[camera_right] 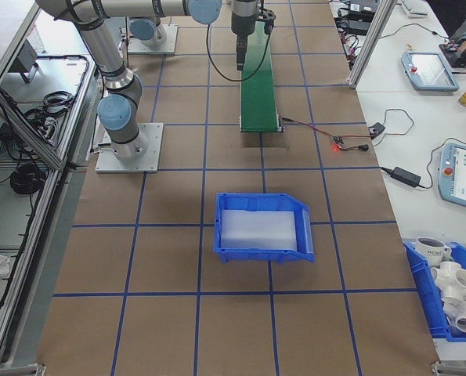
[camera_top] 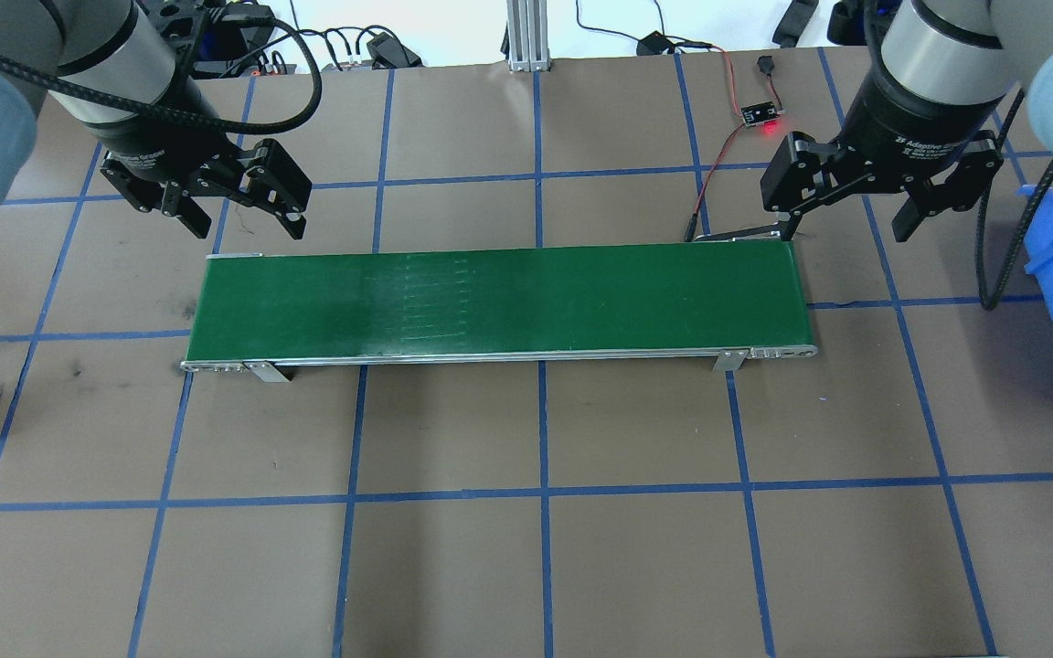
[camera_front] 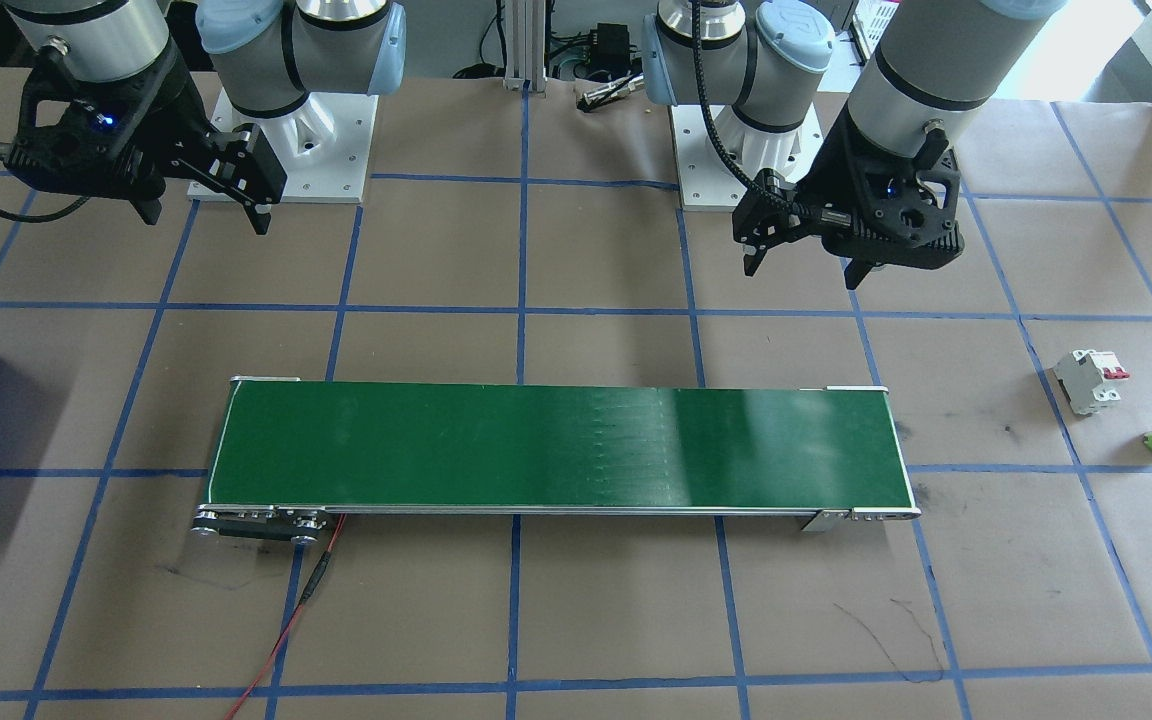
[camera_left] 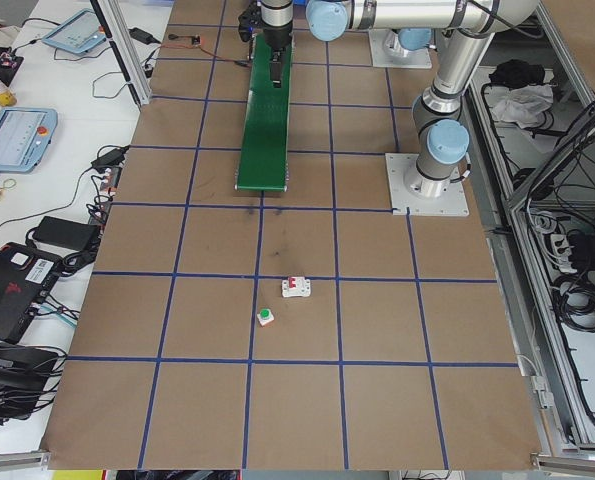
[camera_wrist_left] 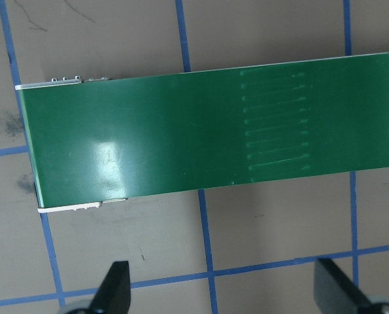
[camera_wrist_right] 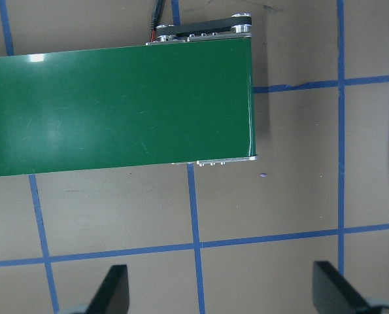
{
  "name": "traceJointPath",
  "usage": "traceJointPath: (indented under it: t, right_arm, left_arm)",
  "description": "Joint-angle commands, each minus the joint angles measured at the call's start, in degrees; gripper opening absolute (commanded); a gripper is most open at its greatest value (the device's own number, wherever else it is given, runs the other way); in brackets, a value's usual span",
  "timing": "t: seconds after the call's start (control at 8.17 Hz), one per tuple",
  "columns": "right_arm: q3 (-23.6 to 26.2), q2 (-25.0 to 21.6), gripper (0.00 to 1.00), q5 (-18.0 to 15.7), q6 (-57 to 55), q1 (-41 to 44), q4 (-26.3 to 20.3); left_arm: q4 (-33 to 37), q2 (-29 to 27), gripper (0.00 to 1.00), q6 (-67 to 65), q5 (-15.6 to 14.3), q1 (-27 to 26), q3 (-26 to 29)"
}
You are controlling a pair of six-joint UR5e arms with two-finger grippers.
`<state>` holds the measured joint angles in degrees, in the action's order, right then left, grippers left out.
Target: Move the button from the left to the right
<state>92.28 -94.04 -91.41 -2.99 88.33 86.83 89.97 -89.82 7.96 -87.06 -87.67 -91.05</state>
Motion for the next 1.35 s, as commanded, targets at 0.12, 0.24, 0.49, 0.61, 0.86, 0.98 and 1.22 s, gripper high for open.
traceJointPath:
  t: [0.12, 0.24, 0.49, 0.61, 0.86, 0.98, 1.22]
  right_arm:
    - [0.0, 0.0, 1.00, 0.0, 0.0, 0.0, 0.0]
    - [0.0, 0.0, 1.00, 0.0, 0.0, 0.0, 0.0]
    - [0.0, 0.0, 1.00, 0.0, 0.0, 0.0, 0.0]
    - [0.0, 0.0, 1.00, 0.0, 0.0, 0.0, 0.0]
    - [0.0, 0.0, 1.00, 0.0, 0.0, 0.0, 0.0]
    - [0.0, 0.0, 1.00, 0.0, 0.0, 0.0, 0.0]
    - [0.0, 0.0, 1.00, 0.0, 0.0, 0.0, 0.0]
  left_arm:
    - [-1.4, -0.6, 1.00, 1.5, -2.1, 1.0, 0.0]
    - [-1.6, -0.8, 1.00, 7.8, -2.1, 3.8, 0.4]
    - [-1.7, -0.9, 1.00, 13.4, -2.1, 14.4, 0.7]
    - [-3.3, -1.9, 1.00, 22.5, -2.0, 20.3, 0.4]
    - [-11.7, -5.3, 1.00, 31.1, -2.1, 24.5, 0.1]
    - [-14.6, -7.1, 1.00, 37.3, -2.1, 27.0, 0.4]
    - [-15.1, -11.6, 1.00, 45.7, -4.1, 35.1, 0.9]
